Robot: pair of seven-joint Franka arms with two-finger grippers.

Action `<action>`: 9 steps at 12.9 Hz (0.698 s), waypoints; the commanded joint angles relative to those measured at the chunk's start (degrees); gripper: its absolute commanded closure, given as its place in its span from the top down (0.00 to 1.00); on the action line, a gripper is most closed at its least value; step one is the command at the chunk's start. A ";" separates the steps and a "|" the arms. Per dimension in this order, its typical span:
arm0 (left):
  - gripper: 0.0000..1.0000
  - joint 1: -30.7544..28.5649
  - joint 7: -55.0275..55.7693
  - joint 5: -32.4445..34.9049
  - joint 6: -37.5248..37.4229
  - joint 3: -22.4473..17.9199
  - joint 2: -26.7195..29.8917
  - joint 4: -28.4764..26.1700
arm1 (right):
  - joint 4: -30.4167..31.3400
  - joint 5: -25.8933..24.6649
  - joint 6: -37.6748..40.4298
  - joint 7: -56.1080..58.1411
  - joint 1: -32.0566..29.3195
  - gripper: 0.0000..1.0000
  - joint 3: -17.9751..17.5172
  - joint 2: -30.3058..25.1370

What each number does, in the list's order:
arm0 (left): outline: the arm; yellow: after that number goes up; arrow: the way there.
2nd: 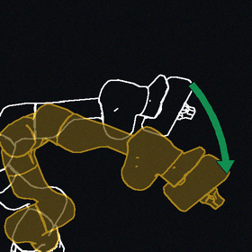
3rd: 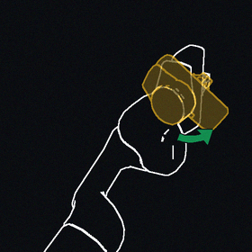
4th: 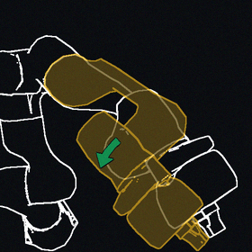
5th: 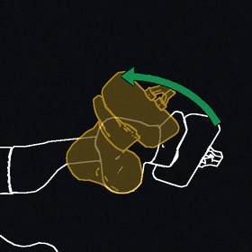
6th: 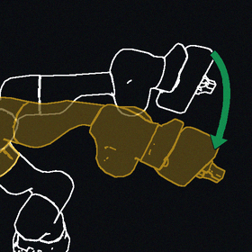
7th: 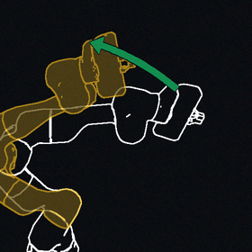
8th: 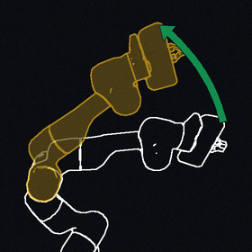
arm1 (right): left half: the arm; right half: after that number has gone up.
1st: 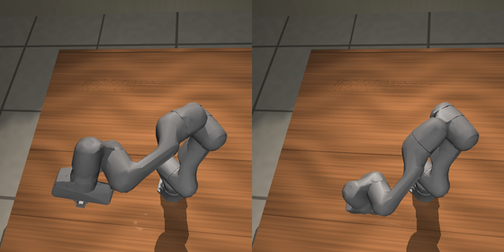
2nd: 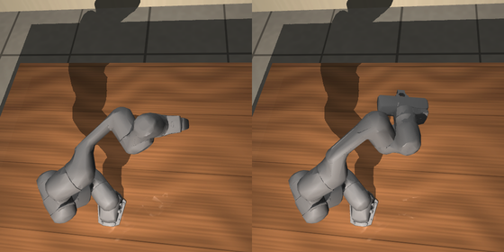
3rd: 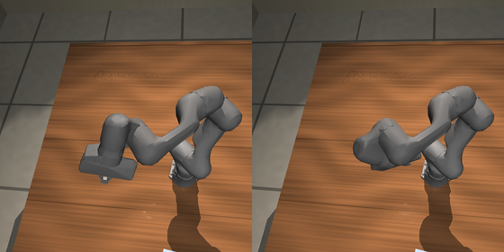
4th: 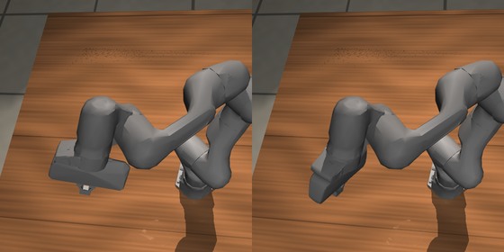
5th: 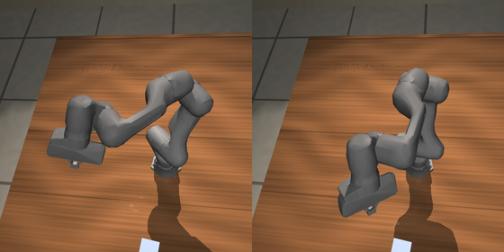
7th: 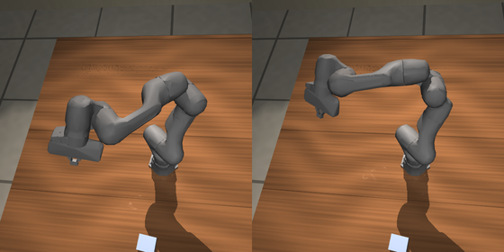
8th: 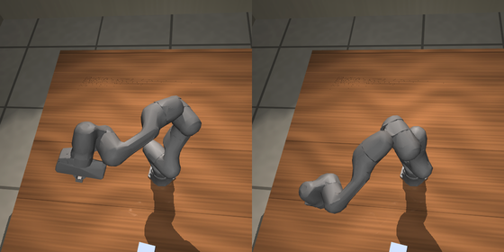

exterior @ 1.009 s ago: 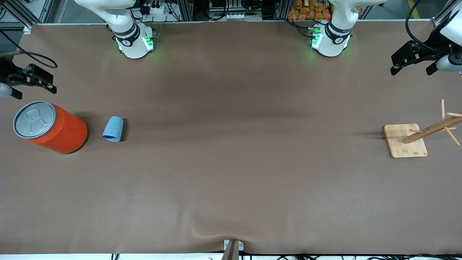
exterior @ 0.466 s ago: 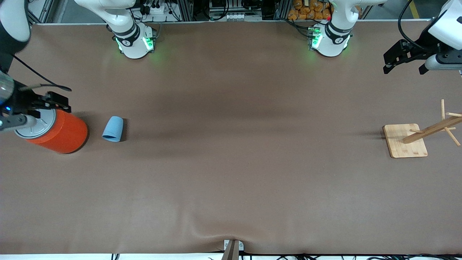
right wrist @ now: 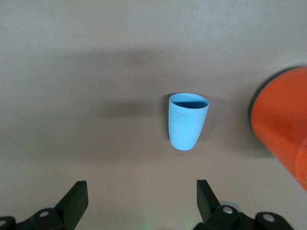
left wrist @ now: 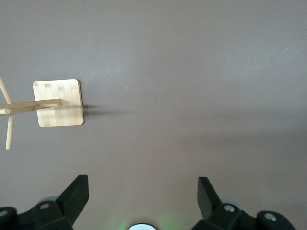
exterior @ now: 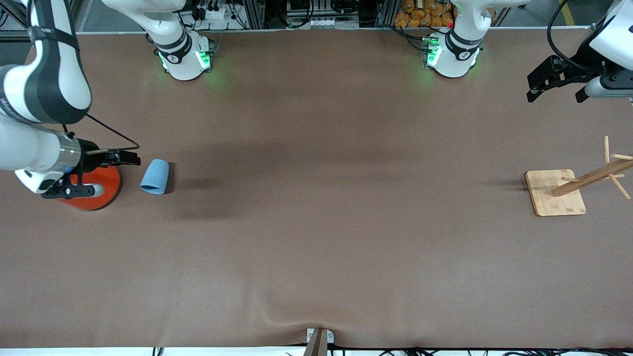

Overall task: Flip cup
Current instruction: 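Close the right gripper on the blue cup's base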

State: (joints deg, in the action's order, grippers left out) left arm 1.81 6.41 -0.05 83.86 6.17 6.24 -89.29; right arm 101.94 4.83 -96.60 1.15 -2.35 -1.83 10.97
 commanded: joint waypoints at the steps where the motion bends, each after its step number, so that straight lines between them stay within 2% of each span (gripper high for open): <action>1: 1.00 0.21 2.10 1.46 -0.28 0.60 -0.35 0.43 | 10.69 0.97 -7.69 -1.59 -1.95 1.00 -0.54 -3.40; 6: 1.00 0.39 3.17 1.37 -0.28 1.22 -0.44 0.43 | 25.65 0.97 -24.30 -1.50 -1.96 1.00 -0.54 -3.94; 9: 1.00 0.47 3.17 1.28 -0.36 1.22 -0.53 0.16 | 27.43 0.79 -28.90 -1.15 -2.48 1.00 -0.46 -1.92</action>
State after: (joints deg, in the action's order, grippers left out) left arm 2.01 8.79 0.14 83.86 7.14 5.88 -89.38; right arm 127.17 5.34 -123.68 0.31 -3.40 -1.60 10.30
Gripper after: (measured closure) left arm 0.000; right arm 0.000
